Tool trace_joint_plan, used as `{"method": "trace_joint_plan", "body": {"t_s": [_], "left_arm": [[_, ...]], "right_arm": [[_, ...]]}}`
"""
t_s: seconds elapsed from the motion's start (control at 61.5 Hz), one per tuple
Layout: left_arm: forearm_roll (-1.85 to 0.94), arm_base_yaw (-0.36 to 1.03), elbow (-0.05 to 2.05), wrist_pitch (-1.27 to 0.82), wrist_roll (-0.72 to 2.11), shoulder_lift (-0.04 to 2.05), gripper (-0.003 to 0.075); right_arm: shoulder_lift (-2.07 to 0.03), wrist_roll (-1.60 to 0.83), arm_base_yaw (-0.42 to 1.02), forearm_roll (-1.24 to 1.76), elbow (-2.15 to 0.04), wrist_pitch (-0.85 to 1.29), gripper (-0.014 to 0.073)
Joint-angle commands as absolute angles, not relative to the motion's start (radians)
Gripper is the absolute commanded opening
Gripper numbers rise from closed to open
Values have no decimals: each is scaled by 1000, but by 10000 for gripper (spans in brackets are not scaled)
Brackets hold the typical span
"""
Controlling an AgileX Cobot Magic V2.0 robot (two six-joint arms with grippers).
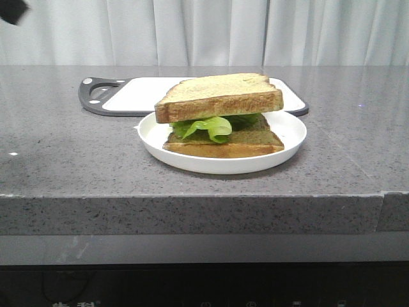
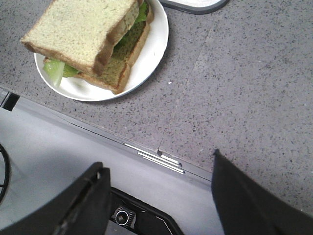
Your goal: Left arm grabs bread, right arm adds lettuce
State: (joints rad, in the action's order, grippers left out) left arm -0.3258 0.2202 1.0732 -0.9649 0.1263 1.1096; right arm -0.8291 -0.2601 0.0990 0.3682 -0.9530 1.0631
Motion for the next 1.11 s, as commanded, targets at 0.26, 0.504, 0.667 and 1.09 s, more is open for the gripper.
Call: {"method": "trace_joint_plan", "body": {"t_s": [0.26, 0.504, 0.667, 1.09], "left_arm": [[-66, 218, 905, -863, -55, 802, 400], [-64, 218, 826, -780, -55, 706, 363], [-68, 218, 824, -775, -55, 706, 182], [-71, 218, 824, -767, -55, 708, -20]], "right_arm": [[-825, -215, 92, 363, -980, 988, 470], [-825, -211, 92, 363, -980, 982, 444], [-825, -212, 92, 363, -980, 991, 225], [-825, -211, 92, 375, -980, 1000, -118]]}}
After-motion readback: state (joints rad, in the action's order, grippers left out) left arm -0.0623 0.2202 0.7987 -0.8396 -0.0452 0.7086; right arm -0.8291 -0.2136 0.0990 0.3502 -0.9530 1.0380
